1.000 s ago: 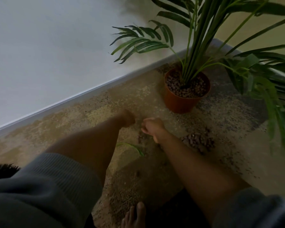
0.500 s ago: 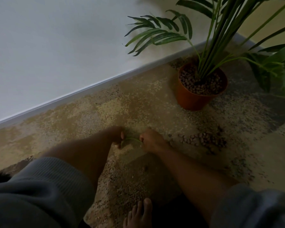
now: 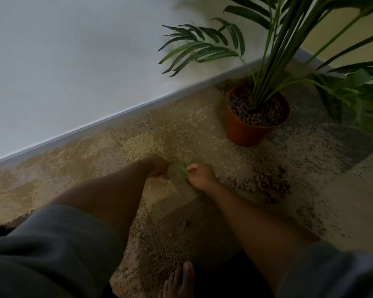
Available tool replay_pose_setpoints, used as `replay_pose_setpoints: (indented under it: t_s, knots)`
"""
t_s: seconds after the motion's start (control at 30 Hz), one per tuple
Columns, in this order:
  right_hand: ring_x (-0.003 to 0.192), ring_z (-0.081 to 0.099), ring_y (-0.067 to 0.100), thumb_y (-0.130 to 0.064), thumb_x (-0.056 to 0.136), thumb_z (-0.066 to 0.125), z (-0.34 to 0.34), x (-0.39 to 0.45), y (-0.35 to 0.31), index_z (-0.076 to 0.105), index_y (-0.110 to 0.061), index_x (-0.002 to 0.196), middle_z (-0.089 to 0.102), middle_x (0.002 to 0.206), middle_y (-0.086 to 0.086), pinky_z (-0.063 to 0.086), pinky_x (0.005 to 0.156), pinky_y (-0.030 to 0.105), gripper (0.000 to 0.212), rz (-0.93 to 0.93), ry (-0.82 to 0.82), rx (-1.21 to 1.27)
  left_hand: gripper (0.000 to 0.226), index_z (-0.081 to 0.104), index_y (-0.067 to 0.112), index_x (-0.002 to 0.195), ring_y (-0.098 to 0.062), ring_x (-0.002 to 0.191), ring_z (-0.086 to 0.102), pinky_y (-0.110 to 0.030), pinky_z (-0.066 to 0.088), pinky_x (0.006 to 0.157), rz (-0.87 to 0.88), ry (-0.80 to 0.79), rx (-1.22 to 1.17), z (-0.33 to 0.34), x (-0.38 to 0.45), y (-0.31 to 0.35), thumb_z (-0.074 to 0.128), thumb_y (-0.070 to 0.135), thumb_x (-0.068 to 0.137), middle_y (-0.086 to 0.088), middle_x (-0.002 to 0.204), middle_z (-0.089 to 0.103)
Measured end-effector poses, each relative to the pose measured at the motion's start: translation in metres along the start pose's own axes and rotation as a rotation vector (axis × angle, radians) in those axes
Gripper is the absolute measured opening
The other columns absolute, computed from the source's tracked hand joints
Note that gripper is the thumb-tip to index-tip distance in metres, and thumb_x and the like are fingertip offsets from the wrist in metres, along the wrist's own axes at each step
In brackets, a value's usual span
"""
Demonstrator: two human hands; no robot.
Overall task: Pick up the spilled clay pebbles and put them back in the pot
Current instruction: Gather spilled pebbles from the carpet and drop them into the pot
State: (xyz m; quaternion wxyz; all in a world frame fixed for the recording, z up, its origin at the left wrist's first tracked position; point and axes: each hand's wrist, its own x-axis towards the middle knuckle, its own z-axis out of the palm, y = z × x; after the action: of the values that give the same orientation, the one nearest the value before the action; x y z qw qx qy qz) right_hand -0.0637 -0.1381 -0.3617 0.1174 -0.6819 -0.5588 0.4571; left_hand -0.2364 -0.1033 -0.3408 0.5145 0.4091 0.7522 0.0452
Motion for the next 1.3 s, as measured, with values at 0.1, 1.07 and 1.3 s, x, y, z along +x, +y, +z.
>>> replay_pose_setpoints:
  t_s: [0.1,1.07,1.3]
  knots:
    - [0.085,0.063,0.015,-0.008,0.087,0.058,-0.017,0.005,-0.002,0.070,-0.017,0.110,0.071,0.111,0.007,0.046,0.069,0.021,0.028,0.104,0.117,0.248,0.016,0.060,0.006,0.087,-0.013,0.061,0.055,-0.022,0.050,0.055,0.039,0.014,-0.281,0.004,0.002,0.028,0.048,0.005,0.097,-0.008,0.077,0.057]
    - [0.124,0.043,0.034,-0.016,0.091,0.054,-0.194,0.041,-0.013,0.067,-0.014,0.124,0.051,0.131,0.012,0.048,0.087,0.042,0.035,-0.007,0.866,-0.348,0.026,0.069,0.012,0.111,-0.020,0.093,0.067,-0.031,0.058,0.077,0.623,0.264,-0.187,0.090,0.017,0.241,0.066,0.012,0.085,-0.007,0.106,0.071]
    - [0.104,0.052,0.035,-0.009,0.089,0.051,-0.169,0.023,-0.015,0.073,-0.004,0.102,0.059,0.110,0.017,0.050,0.074,0.038,0.026,-0.385,0.912,-0.312,0.016,0.068,0.010,0.095,-0.024,0.088,0.068,-0.028,0.057,0.075,0.551,0.268,-0.572,0.084,0.004,0.213,0.058,0.001,0.086,-0.012,0.097,0.072]
